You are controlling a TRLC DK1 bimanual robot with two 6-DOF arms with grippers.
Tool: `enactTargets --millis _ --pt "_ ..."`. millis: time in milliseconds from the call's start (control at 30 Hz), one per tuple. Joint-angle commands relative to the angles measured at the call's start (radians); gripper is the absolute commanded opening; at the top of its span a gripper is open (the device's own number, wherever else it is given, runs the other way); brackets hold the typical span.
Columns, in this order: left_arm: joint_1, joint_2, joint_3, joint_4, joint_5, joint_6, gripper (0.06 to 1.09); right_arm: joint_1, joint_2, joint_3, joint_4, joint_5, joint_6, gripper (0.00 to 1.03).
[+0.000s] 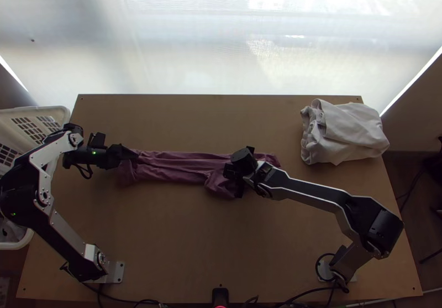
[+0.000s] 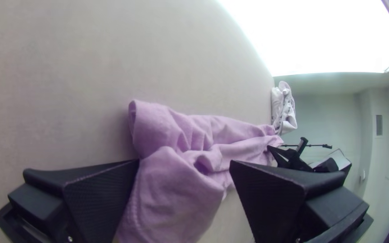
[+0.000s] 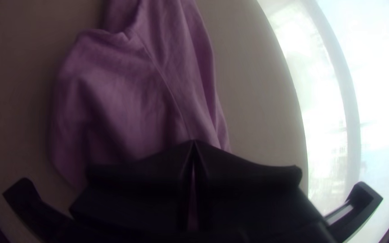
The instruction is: Fold the t-shirt
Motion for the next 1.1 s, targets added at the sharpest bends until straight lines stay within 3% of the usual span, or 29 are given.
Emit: enactTargets --millis 0,133,333,467,800,1067 --pt "-0.044 0.015 -0.022 0.034 -0.005 -0.018 1.01 0.000 0.011 -0.002 0.017 0.000 0.001 0.03" --pt "-0.056 0.001 -0.037 0.034 0.007 -0.015 0.85 -0.001 0.028 0.004 0.039 0.008 -0.008 0.03" --pt "-0.069 -0.014 -0.042 0.031 0.012 -0.021 0.37 0.000 0.048 0.003 0.068 0.023 -0.025 0.03" --pt "-0.069 -0.039 -0.031 0.023 0.010 -0.044 0.16 0.000 0.053 -0.002 0.068 0.025 -0.026 0.03" --pt "-0.093 -0.151 0.092 -0.135 0.009 -0.108 0.09 0.028 0.045 -0.011 0.068 0.028 -0.016 0.03" --pt "-0.007 -0.178 0.109 -0.274 0.002 0.031 0.09 0.045 0.036 -0.003 0.068 0.028 -0.011 0.03"
